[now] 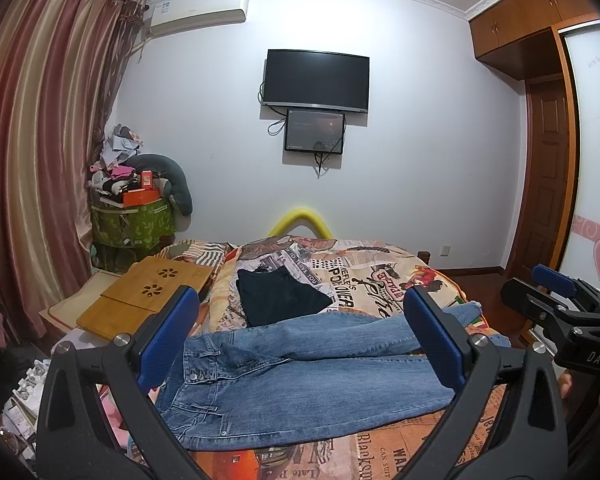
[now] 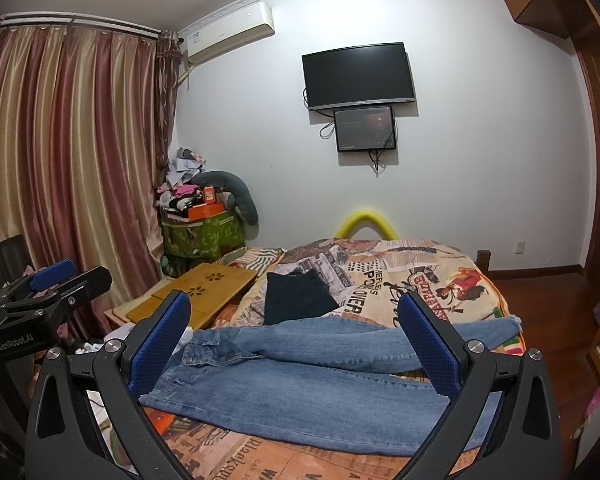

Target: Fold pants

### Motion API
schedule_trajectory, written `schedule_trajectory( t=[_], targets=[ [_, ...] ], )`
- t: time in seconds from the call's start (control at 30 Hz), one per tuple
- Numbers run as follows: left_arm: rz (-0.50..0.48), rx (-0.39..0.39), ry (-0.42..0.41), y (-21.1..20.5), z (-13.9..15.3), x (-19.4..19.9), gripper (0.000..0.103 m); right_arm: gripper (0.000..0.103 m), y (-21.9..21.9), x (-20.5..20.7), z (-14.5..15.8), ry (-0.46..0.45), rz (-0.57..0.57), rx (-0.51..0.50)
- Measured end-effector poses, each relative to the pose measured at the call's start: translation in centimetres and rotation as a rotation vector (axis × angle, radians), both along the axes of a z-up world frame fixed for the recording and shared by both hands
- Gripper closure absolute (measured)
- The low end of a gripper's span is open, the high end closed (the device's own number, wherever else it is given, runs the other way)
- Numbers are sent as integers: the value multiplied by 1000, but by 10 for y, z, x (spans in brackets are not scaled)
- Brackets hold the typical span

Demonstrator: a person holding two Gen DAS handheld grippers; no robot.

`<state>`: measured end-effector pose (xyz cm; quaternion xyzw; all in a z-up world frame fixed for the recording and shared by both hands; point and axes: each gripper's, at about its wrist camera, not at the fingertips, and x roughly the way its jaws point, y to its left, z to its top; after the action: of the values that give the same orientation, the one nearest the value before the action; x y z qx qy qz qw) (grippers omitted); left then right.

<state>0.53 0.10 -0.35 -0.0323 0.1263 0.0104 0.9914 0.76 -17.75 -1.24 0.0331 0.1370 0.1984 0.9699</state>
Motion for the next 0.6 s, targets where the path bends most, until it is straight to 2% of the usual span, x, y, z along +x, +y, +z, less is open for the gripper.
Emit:
schedule_trajectory(
  t=[0.6],
  targets=[
    [12,-6,8,1,-1,1,0,0,2,-1,1,2,-1,-2]
  ],
)
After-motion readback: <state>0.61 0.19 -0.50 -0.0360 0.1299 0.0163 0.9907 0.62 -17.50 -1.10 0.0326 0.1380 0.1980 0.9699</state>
